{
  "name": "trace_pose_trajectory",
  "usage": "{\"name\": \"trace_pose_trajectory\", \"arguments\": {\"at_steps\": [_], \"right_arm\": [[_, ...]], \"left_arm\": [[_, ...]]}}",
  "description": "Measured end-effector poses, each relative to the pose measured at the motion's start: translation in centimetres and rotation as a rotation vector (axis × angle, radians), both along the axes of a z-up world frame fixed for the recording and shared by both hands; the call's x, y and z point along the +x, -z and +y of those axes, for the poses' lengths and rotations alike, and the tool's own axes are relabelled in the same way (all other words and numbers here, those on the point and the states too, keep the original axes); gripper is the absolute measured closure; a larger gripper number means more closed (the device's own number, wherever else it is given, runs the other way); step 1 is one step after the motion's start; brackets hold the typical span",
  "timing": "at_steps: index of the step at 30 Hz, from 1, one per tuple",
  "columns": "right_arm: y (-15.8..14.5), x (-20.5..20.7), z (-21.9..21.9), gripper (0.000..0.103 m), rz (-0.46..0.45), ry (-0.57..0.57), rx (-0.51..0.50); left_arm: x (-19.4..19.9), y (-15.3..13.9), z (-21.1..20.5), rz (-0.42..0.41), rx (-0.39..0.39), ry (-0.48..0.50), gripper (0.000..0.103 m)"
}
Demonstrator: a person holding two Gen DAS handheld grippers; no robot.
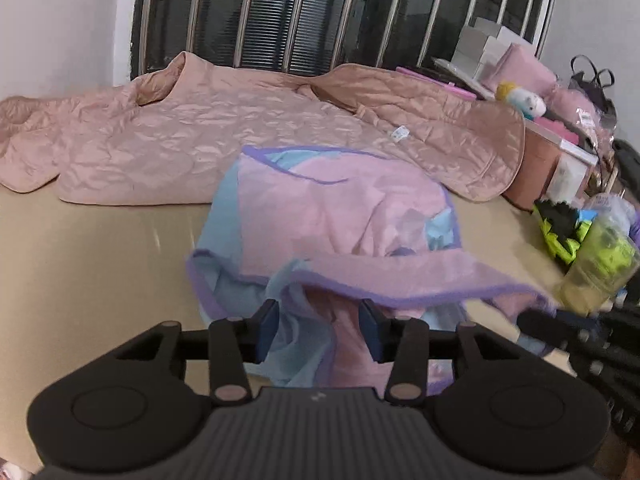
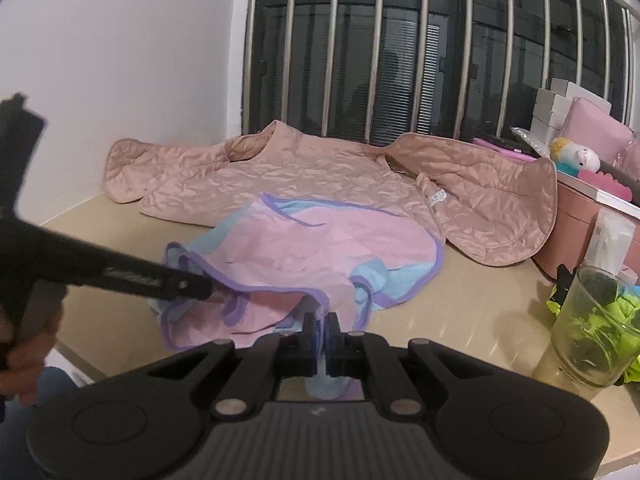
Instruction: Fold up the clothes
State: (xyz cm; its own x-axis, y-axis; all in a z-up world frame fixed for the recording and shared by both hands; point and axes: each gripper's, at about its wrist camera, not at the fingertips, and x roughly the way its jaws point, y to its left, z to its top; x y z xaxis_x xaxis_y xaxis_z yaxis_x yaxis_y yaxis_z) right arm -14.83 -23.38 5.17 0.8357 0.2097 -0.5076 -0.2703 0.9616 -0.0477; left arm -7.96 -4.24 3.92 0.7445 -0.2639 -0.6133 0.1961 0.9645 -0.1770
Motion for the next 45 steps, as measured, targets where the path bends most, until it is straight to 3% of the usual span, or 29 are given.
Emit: {"name": "trace_pose_trajectory", "arguments": {"at_steps": [2, 3, 4, 5, 6, 16, 18, 19, 20, 21, 23, 25, 26, 29, 32, 35, 37, 38, 42, 45], "right_arm": [[0.1, -0.2, -0.1, 0.1, 0.005, 0.003, 0.005], [0.2, -0.2, -0.3, 0.1, 0.007, 0.006, 0.009], [0.2, -0.3, -0.4, 0.1, 0.008, 0.01, 0.013], [0.3, -0.3, -0.5, 0.1, 0.009, 0.014, 0.018], [0.3, -0.4, -0.7, 0.1, 0.009, 0.018, 0.019], [1.1, -1.4, -0.8, 0.099, 0.025, 0.017, -0.03], [1.9, -1.8, -0.4, 0.093, 0.02, 0.028, -0.083], [2.3, -1.9, -0.1, 0.082, 0.018, 0.027, -0.122], [2.7, -2.1, 0.2, 0.074, 0.015, 0.024, -0.162], [2.8, -2.3, 0.6, 0.074, 0.004, 0.024, -0.187], [3.0, -2.8, 1.3, 0.074, -0.013, 0.014, -0.221], [3.1, -3.0, 1.8, 0.074, -0.021, 0.0, -0.236], [3.2, -3.0, 2.0, 0.074, -0.024, -0.002, -0.24], [3.7, -3.0, 3.0, 0.072, -0.043, 0.007, -0.295], [4.5, -3.3, 4.1, 0.067, -0.081, 0.013, -0.401], [5.0, -3.8, 4.7, 0.069, -0.091, 0.001, -0.461], [5.0, -3.8, 4.4, 0.069, -0.081, 0.013, -0.451], [5.0, -3.7, 4.1, 0.069, -0.069, 0.026, -0.438], [4.7, -3.4, 2.8, 0.069, -0.041, 0.056, -0.372], [4.9, -3.8, 2.8, 0.069, -0.074, 0.059, -0.361]], "left_arm": [[0.2, 0.1, -0.1, -0.001, 0.011, -0.019, 0.058], [0.4, 0.4, -0.1, 0.002, 0.036, -0.037, 0.064], [0.5, 0.6, 0.0, 0.005, 0.056, -0.052, 0.083], [0.6, 0.8, 0.2, 0.011, 0.054, -0.052, 0.095], [0.5, 0.8, 0.5, 0.012, 0.054, -0.053, 0.101], [-7.9, -3.0, 2.0, -0.184, 0.174, -0.08, 0.101], [-8.4, -1.6, 2.2, -0.154, 0.213, -0.121, 0.101], [-8.4, -0.7, 2.4, -0.125, 0.222, -0.144, 0.101], [-8.4, -0.2, 2.6, -0.097, 0.205, -0.152, 0.101], [-8.6, 0.1, 2.8, -0.09, 0.185, -0.153, 0.1], [-9.0, 0.4, 2.6, -0.106, 0.182, -0.16, 0.09], [-9.1, 0.6, 2.0, -0.131, 0.238, -0.147, 0.059], [-9.1, 0.7, 1.7, -0.144, 0.27, -0.142, 0.057], [-9.2, 1.1, 0.7, -0.17, 0.353, -0.125, 0.057], [-9.0, 2.1, 0.5, -0.144, 0.35, -0.107, 0.057], [-8.9, 2.4, 0.8, -0.139, 0.347, -0.126, 0.063], [-8.9, 2.3, 1.1, -0.152, 0.353, -0.155, 0.091], [-9.0, 2.1, 1.5, -0.158, 0.333, -0.166, 0.093], [-9.7, 1.7, 2.5, -0.169, 0.264, -0.185, 0.09], [-10.1, 2.3, 2.5, -0.168, 0.291, -0.203, 0.068]]}}
